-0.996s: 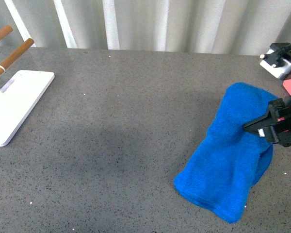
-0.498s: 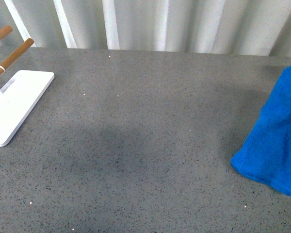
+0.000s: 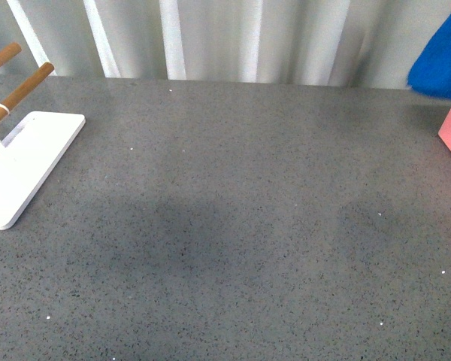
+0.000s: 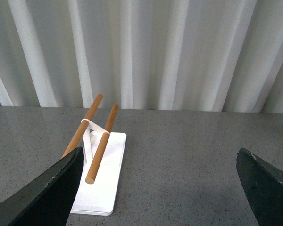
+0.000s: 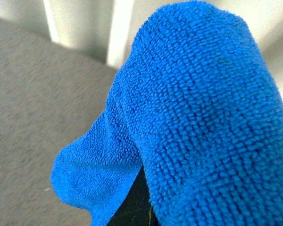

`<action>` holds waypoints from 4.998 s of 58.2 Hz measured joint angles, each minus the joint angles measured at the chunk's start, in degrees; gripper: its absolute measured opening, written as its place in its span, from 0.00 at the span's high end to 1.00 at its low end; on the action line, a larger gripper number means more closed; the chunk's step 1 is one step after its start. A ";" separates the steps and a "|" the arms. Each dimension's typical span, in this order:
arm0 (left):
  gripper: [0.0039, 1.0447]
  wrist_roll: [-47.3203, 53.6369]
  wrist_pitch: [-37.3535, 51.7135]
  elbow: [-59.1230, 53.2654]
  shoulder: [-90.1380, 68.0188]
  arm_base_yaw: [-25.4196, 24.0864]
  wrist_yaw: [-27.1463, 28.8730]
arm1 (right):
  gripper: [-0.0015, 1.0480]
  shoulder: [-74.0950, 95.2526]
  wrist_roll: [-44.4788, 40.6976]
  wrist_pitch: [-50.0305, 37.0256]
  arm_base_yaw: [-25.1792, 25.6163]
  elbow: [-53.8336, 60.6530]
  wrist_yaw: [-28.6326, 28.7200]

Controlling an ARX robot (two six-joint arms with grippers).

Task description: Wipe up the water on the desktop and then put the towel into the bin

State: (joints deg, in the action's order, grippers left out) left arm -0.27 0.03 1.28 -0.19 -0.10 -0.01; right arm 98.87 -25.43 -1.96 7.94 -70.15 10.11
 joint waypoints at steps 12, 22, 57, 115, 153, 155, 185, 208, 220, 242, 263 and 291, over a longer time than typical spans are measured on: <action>0.06 0.00 0.00 0.00 0.00 0.00 0.02 | 0.96 -0.39 0.90 5.95 9.44 -10.51 -2.05; 0.06 0.00 0.00 0.00 0.00 0.00 0.00 | 0.96 1.44 3.02 10.73 16.48 -11.96 -1.46; 0.06 0.00 0.00 0.00 0.00 0.00 0.00 | 0.96 16.98 7.32 14.93 22.60 -10.95 -0.42; 0.06 0.00 0.00 0.00 0.00 0.00 0.00 | 0.07 21.35 0.20 25.07 22.51 -19.19 -2.10; 0.06 0.00 0.00 0.00 0.00 0.00 0.02 | 0.07 -11.26 0.57 12.11 14.12 -2.54 14.69; 0.06 0.00 0.00 0.00 0.00 0.00 0.00 | 0.07 -15.80 0.61 9.07 13.11 1.46 16.55; 0.06 0.00 0.00 0.00 0.00 0.00 0.02 | 0.07 -48.52 5.38 9.11 -5.35 30.25 19.50; 0.06 0.00 0.00 0.00 0.00 0.00 0.04 | 0.44 -60.54 21.66 -16.46 -14.25 50.25 -15.67; 0.06 0.00 0.00 0.00 0.00 0.00 0.02 | 0.80 -65.72 23.85 -17.73 -9.49 57.42 -10.12; 0.06 0.00 0.00 0.00 0.00 0.00 0.02 | 0.97 -75.08 24.41 -16.33 -8.04 64.85 -9.94; 0.06 0.00 0.00 0.00 0.00 0.00 0.02 | 0.97 -81.96 24.44 -12.28 -8.04 67.56 -9.97; 0.06 0.00 0.00 0.00 0.00 0.00 0.02 | 0.97 -92.96 24.48 -2.75 -8.04 69.79 -9.97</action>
State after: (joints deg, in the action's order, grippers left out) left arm -0.27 0.03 1.28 -0.19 -0.10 0.01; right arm 5.91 -0.95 -4.71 -0.10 -0.36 0.14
